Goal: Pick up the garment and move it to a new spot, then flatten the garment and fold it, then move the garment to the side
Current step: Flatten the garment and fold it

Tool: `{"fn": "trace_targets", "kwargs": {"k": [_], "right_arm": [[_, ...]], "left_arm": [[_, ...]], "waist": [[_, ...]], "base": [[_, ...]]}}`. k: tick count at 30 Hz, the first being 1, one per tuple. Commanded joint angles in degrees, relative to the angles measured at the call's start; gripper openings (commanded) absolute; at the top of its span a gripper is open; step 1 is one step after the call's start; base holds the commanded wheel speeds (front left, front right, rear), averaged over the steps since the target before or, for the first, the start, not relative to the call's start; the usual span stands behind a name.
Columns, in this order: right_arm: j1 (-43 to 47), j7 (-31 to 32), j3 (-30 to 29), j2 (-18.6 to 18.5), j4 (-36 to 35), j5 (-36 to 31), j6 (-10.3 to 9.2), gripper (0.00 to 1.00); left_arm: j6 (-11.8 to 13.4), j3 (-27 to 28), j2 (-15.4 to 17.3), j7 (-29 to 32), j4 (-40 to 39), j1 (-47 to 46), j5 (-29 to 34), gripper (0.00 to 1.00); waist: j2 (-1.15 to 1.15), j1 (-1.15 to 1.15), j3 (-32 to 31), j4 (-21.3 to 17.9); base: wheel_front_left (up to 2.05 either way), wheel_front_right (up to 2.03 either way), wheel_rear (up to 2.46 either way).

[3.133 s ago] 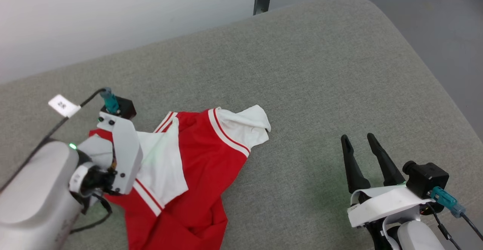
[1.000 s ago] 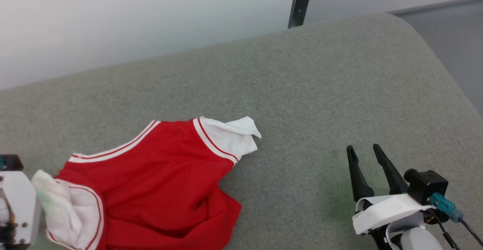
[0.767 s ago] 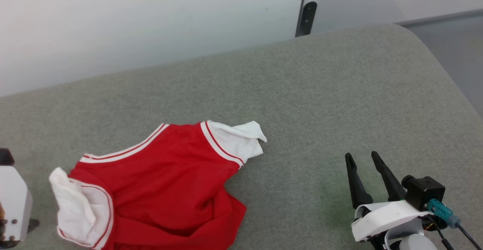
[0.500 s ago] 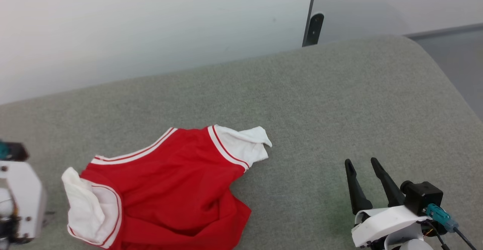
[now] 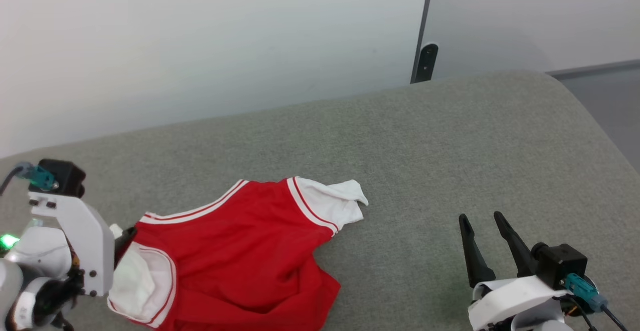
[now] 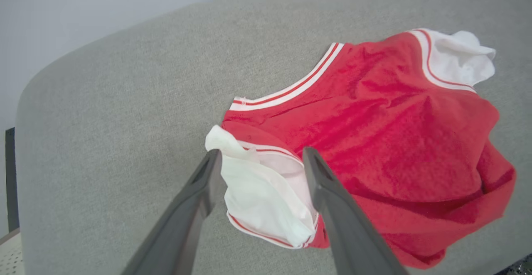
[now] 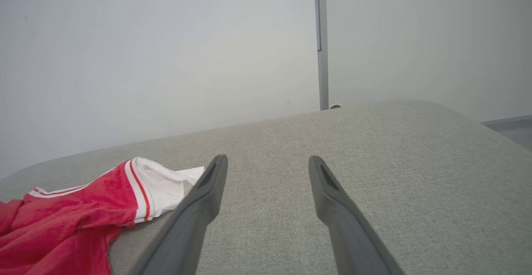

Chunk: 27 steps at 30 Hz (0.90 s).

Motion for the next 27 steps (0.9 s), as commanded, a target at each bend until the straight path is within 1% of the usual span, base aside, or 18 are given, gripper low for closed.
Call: {"fn": "trace_targets", "kwargs": {"k": [1,5,8,10,11,13,15,17,19,20,23,24,27], "right_arm": [[0.82,-0.03,-0.21,0.05,-0.16,-0.49,-0.09,1.0],[1.21,-0.04,-0.6,0.08,-0.25,-0.78,-0.09,1.0],[1.0,-0.04,-0.4,0.04,0.02,-0.8,-0.09,1.0],[0.62,-0.04,0.1,0.04,0.14,-0.78,-0.09,1.0],[0.33,-0.04,0.32,0.04,0.17,-0.7,-0.09,1.0],[-0.18,-0.04,0.73,0.05,0.15,-0.51,-0.09,1.0],[-0.35,-0.04,1.07,0.04,0.17,-0.32,-0.09,1.0],[-0.43,-0.04,1.05,0.04,0.28,-0.3,-0.09,1.0],[-0.48,-0.04,1.03,0.05,0.39,-0.46,-0.09,1.0],[-0.52,-0.03,0.94,0.04,0.45,-0.49,-0.09,1.0],[-0.84,-0.04,1.08,0.05,0.48,-0.51,-0.09,1.0],[-0.91,-0.03,1.16,0.05,0.45,-0.49,-0.09,1.0],[-1.45,-0.03,1.15,0.05,0.3,-0.23,-0.09,1.0]], "left_arm": [[0.28,0.22,-0.16,-0.65,-0.14,0.62,0.68,1.0],[0.72,-0.89,-0.84,-1.65,0.34,1.45,1.79,1.0],[1.64,-1.73,-1.75,-0.54,2.76,0.81,2.05,1.0],[1.87,-2.46,-2.15,0.73,4.76,-0.31,1.98,0.92],[2.07,-2.49,-2.36,1.3,5.72,-0.96,1.85,0.91],[1.62,-2.89,-3.24,2.56,7.21,-2.07,0.97,0.96],[1.6,-3.18,-3.37,4.07,9.05,-3.13,0.57,0.97],[1.4,-3.48,-3.32,5.63,10.5,-4.46,0.24,0.95],[1.53,-3.53,-3.44,7.05,12.11,-5.75,-0.2,0.98],[1.57,-3.75,-3.38,7.84,12.85,-6.36,-0.15,0.95],[1.33,-3.83,-3.17,10.1,14.82,-8.15,-0.87,0.93],[1.44,-3.88,-3.09,10.94,15.32,-8.66,-1.01,0.87],[1.23,-4.11,-2.62,12.59,16.84,-10.14,-1.02,0.87]], "waist": [[0.0,0.0,-0.4,0.45],[0.0,0.0,-0.71,1.3],[0.0,0.0,-0.64,1.67],[0.0,0.0,-0.45,1.67],[0.0,0.0,-0.27,1.53],[0.0,0.0,0.17,1.18],[0.0,0.0,0.7,0.68],[0.0,0.0,1.36,0.14],[0.0,0.0,2.04,-0.42],[0.0,0.0,2.34,-0.69],[0.0,0.0,3.35,-1.59],[0.0,0.0,3.81,-1.88],[0.0,0.0,5.13,-2.65]], "base": [[0.0,0.0,0.0],[0.0,0.0,0.0],[0.0,0.0,0.0],[0.0,0.0,0.0],[0.0,0.0,0.0],[0.0,0.0,0.0],[0.0,0.0,0.0],[0.0,0.0,0.0],[0.0,0.0,0.0],[0.0,0.0,0.0],[0.0,0.0,0.0],[0.0,0.0,0.0],[0.0,0.0,0.0]]}}
